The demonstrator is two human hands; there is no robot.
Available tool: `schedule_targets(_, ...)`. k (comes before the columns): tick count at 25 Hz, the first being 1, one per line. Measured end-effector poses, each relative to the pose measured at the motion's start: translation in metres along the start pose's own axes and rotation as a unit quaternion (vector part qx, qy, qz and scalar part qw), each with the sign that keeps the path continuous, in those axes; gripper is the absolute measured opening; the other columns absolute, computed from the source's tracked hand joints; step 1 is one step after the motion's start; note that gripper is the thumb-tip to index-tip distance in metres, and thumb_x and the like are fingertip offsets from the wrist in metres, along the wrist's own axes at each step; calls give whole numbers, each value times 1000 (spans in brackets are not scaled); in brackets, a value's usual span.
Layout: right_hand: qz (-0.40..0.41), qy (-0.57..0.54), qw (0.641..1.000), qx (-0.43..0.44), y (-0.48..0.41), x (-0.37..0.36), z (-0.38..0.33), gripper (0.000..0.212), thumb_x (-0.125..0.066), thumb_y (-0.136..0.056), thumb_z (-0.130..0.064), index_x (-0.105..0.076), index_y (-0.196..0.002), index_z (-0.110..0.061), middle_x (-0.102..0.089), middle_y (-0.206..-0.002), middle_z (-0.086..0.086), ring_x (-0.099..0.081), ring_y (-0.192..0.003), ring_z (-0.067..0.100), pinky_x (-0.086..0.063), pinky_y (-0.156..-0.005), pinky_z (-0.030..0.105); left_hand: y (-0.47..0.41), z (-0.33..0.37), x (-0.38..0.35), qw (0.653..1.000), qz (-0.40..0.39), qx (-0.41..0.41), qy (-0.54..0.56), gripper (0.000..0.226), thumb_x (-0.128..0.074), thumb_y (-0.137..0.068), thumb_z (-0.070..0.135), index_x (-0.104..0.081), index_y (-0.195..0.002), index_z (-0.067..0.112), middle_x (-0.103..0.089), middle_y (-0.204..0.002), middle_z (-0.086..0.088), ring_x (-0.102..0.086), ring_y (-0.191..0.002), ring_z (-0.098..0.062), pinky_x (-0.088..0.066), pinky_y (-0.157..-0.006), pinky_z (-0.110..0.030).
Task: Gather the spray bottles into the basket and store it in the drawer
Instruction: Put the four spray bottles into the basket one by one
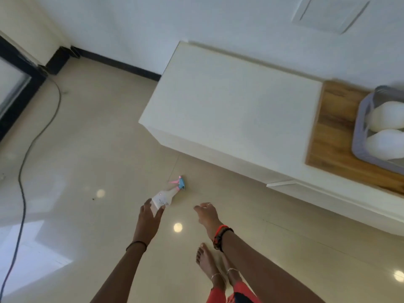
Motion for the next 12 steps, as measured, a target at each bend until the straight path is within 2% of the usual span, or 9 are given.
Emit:
schedule_targets(2,-15,-11,1000,-15,-46,-22,17,6,-55,-90,-15,-49,-88,-17,-46,-87,3,-46,-79,17,-39,-79,28,-39,-26,-14,999,-5,-6,-36,59,-60,-91,27,-36,-140,5,-45,-138,-21,-48,-127,-35,-41,-103,-43)
schedule_targets(4,-27,5,999,-17,-94,-42,31,33,-54,-90,-14,-34,-65,-22,-37,-69,-3,-37,-61,11,-37,-68,24,-77,-50,-33,997,-15,-21,-69,58,-62,-89,26,-40,-138,5,-47,-135,-21,-49,-125,-36,-41,-102,-43)
schedule_targets(5,-27,7,999,-15,-117,-51,37,38,-53,-90,-14,-30,-61,-22,-34,-65,-3,-34,-57,10,-35,-65,23,-96,-61,-42,996,-18,-29,-85,57,-63,-89,26,-41,-137,6,-48,-135,-21,-49,-124,-36,-41,-102,-43)
schedule_targets(9,-35,16,999,-38,-206,-89,62,37,-47,-94,-22,-33,-61,-19,-37,-64,-1,-34,-57,12,-35,-74,30,-166,-96,-80,986,-36,-52,-154,66,-70,-83,26,-40,-138,5,-46,-137,-20,-47,-125,-38,-39,-102,-42)
schedule_targets(12,-59,5,998,-34,-270,-120,73,40,-39,-98,-30,-30,-61,-19,-32,-63,-2,-29,-56,10,-26,-58,23,-215,-120,-110,971,-65,-72,-217,84,-79,-73,33,-37,-140,4,-44,-141,-17,-41,-131,-32,-36,-108,-39)
Point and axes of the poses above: each hand's wrist, its own y-axis away from the middle knuckle, its own x-axis out of the back of the hand, z = x × y, the point moved 4 cm from there along -y, towards the middle knuckle
